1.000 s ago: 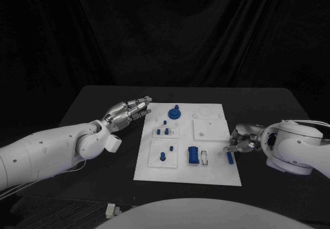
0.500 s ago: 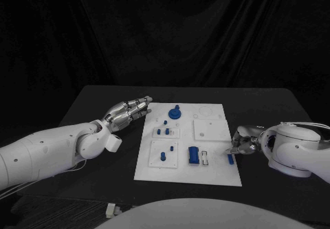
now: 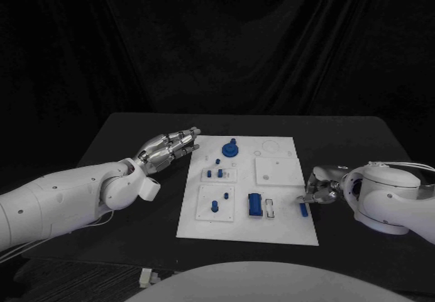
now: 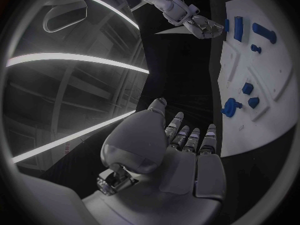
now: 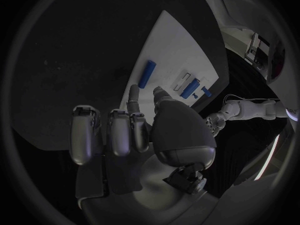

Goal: Assemble the parts on the task board

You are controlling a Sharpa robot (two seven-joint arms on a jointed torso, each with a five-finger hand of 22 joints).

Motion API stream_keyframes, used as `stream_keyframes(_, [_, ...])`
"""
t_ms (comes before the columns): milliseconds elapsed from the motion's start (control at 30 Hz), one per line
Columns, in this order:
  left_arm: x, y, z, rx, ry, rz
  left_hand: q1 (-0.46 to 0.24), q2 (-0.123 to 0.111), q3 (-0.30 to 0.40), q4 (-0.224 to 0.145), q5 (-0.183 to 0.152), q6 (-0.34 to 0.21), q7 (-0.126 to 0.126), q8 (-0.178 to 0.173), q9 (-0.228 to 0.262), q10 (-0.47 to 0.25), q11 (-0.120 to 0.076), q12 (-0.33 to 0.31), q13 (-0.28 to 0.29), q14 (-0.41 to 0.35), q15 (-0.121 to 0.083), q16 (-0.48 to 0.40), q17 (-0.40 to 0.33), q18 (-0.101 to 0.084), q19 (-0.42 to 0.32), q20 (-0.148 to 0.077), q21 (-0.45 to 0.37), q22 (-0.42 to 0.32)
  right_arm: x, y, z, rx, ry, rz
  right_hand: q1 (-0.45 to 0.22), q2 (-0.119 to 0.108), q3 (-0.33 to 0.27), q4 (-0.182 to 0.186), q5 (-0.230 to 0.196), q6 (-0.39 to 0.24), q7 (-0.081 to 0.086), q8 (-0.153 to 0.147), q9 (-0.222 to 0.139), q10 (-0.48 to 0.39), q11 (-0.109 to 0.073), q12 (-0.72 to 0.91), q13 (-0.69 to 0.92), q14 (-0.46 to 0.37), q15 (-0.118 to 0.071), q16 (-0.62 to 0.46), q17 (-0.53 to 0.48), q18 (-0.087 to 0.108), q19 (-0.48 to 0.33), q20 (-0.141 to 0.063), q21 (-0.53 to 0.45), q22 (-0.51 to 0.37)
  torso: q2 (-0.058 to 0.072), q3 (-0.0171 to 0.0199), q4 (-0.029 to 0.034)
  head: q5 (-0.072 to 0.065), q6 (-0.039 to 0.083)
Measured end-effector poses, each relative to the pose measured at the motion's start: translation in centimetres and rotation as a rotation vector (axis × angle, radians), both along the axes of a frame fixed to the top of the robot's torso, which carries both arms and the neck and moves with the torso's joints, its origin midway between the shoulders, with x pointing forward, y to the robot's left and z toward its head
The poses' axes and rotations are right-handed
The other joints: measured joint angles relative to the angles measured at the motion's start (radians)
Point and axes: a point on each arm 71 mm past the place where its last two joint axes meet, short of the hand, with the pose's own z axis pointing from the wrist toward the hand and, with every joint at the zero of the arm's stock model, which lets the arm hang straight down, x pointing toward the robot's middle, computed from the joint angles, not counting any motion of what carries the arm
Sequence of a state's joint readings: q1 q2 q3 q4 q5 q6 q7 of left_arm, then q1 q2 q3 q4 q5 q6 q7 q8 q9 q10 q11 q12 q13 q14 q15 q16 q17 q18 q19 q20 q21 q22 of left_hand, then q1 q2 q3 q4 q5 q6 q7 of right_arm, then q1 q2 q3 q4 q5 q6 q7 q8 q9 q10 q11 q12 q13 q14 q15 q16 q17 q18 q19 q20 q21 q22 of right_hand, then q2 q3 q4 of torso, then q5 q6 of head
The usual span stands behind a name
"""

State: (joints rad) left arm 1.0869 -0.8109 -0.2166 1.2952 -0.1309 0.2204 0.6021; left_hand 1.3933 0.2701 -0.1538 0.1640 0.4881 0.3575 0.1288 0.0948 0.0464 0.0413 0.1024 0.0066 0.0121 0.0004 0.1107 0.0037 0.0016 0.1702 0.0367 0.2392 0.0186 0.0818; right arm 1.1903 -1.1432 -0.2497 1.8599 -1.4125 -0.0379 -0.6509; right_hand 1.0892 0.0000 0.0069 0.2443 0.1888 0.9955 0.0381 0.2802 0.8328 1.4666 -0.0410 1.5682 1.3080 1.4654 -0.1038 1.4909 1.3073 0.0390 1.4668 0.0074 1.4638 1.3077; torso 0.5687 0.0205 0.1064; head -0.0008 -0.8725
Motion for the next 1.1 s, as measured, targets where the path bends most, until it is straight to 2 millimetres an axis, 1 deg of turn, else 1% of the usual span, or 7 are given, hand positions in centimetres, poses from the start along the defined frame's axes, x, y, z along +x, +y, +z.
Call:
stream_keyframes(433, [0.0,-0.1,-0.1,0.002,0.004,-0.003,0.000,0.000,0.000,0.000,0.000,0.000,0.000,0.000,0.000,0.000,0.000,0.000,0.000,0.000,0.000,0.000,-0.001,0.000,0.000,0.000,0.000,0.000,-0.7,0.1,-1.6,-0.022,0.048,0.012,0.017,0.000,0.010,-0.021,0.058,0.027,0.008,-0.058,-0.075,0.000,0.007,0.000,0.000,0.001,0.004,0.000,0.000,0.000,0.000,0.007,-0.004,0.000,0.000,0.0006,-0.0001,-0.001,0.000])
stream_keyframes(600, [0.0,-0.1,-0.1,0.003,0.006,-0.003,0.000,0.000,0.000,0.000,0.000,0.000,0.000,0.000,0.000,0.000,0.000,0.000,0.000,0.000,0.000,0.000,-0.001,0.000,0.000,0.000,0.000,0.000,-0.7,0.2,-1.8,-0.020,0.048,0.016,0.073,-0.003,0.043,-0.062,0.173,0.044,0.005,-0.080,-0.104,0.000,0.007,0.000,0.000,0.001,0.004,0.000,0.000,0.000,0.000,0.007,-0.004,0.000,0.000,0.0008,-0.0001,-0.001,0.000])
stream_keyframes(767, [0.0,-0.1,-0.2,0.004,0.007,-0.004,0.000,0.000,0.003,-0.003,0.000,0.000,0.000,0.000,0.000,0.000,0.000,0.000,0.000,0.000,0.000,0.000,-0.001,0.000,0.000,0.000,0.000,0.000,-0.6,0.5,-1.8,0.002,0.041,0.025,0.146,-0.024,0.120,-0.140,0.352,0.055,0.005,-0.104,-0.105,0.000,0.008,0.000,0.000,0.001,0.008,0.000,0.000,0.000,0.000,0.007,-0.004,0.000,-0.001,0.0007,-0.0001,-0.002,0.000])
stream_keyframes(833, [0.0,-0.1,-0.2,0.004,0.008,-0.004,0.000,0.000,0.003,-0.003,0.000,0.000,0.000,0.000,0.000,0.000,0.000,0.000,0.000,0.000,0.000,0.000,-0.001,0.000,0.000,0.000,0.000,0.000,-0.6,0.6,-1.8,0.012,0.037,0.027,0.157,-0.030,0.126,-0.134,0.419,0.055,0.005,-0.109,-0.106,-0.001,0.010,0.000,0.000,0.001,0.010,0.000,0.000,0.000,0.000,0.007,-0.008,0.000,-0.001,0.0007,-0.0002,-0.003,0.000])
stream_keyframes(933, [0.0,-0.1,-0.2,0.004,0.009,-0.005,0.000,0.000,0.003,-0.003,0.000,0.000,0.000,0.000,0.000,0.000,0.000,0.000,0.000,0.000,0.000,0.000,-0.001,0.000,0.000,0.000,0.000,0.000,-0.7,0.7,-1.8,0.026,0.031,0.029,0.163,-0.033,0.140,-0.121,0.481,0.059,0.009,-0.110,-0.121,-0.002,0.013,0.000,0.000,0.001,0.011,0.000,0.000,0.000,0.000,0.007,-0.008,0.000,-0.001,0.0007,-0.0004,-0.004,0.000])
stream_keyframes(1033, [0.0,-0.1,-0.3,0.005,0.010,-0.005,0.000,0.000,0.003,-0.003,0.000,0.000,0.000,0.000,0.000,0.000,0.000,0.000,0.000,0.000,0.000,0.000,-0.001,0.000,0.000,0.000,0.000,0.000,-0.6,0.8,-1.8,0.040,0.025,0.029,0.163,-0.036,0.165,-0.095,0.511,0.062,0.012,-0.114,-0.156,0.000,0.015,0.000,0.000,0.001,0.015,0.000,0.000,0.000,0.000,0.007,-0.008,0.000,-0.002,0.0007,-0.0004,-0.004,0.000])
stream_keyframes(1100, [0.0,-0.1,-0.3,0.005,0.011,-0.005,0.000,0.000,0.003,-0.003,0.001,0.000,0.000,0.000,0.000,0.000,0.000,0.000,0.000,0.000,0.000,0.000,-0.001,0.000,0.000,0.000,0.000,0.000,-0.6,0.8,-1.8,0.048,0.020,0.027,0.144,-0.053,0.188,-0.072,0.532,0.062,0.019,-0.111,-0.163,0.002,0.016,0.000,0.000,0.001,0.015,0.000,0.000,0.000,-0.003,0.011,-0.008,0.000,-0.002,0.0007,-0.0004,-0.002,0.000])
